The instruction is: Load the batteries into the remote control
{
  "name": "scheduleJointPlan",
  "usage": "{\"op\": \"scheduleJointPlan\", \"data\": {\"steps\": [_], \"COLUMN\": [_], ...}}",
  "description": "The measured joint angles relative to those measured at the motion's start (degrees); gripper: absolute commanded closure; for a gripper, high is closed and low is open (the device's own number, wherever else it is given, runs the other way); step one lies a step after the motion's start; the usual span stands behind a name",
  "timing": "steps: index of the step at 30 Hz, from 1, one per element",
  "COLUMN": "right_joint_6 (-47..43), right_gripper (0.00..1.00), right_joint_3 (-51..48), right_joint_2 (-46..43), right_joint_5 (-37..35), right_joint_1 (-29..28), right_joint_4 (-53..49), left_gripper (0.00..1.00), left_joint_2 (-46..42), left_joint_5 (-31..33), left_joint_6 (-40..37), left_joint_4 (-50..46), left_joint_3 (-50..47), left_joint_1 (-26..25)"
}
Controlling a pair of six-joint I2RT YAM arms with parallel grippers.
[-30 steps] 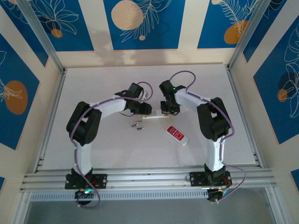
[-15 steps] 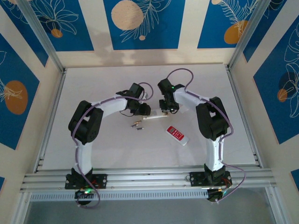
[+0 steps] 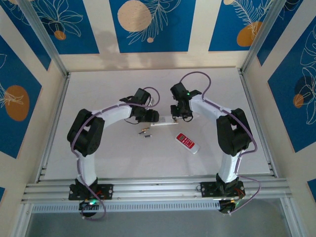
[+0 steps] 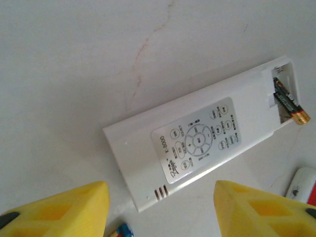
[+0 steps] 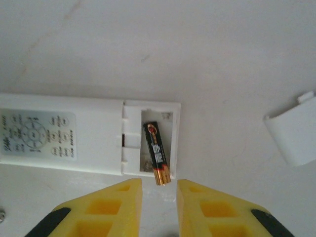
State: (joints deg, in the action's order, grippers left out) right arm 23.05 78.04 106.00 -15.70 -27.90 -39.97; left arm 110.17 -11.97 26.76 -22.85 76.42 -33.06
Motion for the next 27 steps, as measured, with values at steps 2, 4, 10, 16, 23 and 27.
{"op": "scheduleJointPlan", "data": {"steps": [2,4,10,16,23,27], "right_joint_6": [0.0,0.0,-0.1,-0.5,-0.7,-0.9], "right_gripper": [0.72,0.72,0.72,0.75,0.78,0.82], "right_joint_3": [-0.7,-1.1,-1.2,-1.1,-0.8,-0.5], "right_joint_2": [0.0,0.2,2.1,5.5,5.5,5.5], "right_joint_5": [0.8,1.1,1.0,0.8,0.2,0.0], "right_joint_1": [-0.1,-0.3,-0.6,-0.6,-0.6,-0.7], "right_joint_4": [-0.2,-0.1,0.3,0.2,0.5,0.2], "left_gripper": [0.38,0.37,0.36,0.39,0.47,0.49], "left_joint_2": [-1.3,-1.7,0.2,4.7,5.7,5.9], "left_joint_5": [0.6,1.1,1.1,1.1,0.4,-0.2], "left_joint_6": [0.3,0.3,0.1,-0.4,-0.8,-0.7], "left_joint_4": [0.0,0.1,-0.6,-2.1,-2.6,-2.5], "left_joint_3": [-0.5,-0.5,0.2,2.8,3.1,3.2], "left_joint_1": [0.3,0.7,1.5,1.6,1.6,1.6]}}
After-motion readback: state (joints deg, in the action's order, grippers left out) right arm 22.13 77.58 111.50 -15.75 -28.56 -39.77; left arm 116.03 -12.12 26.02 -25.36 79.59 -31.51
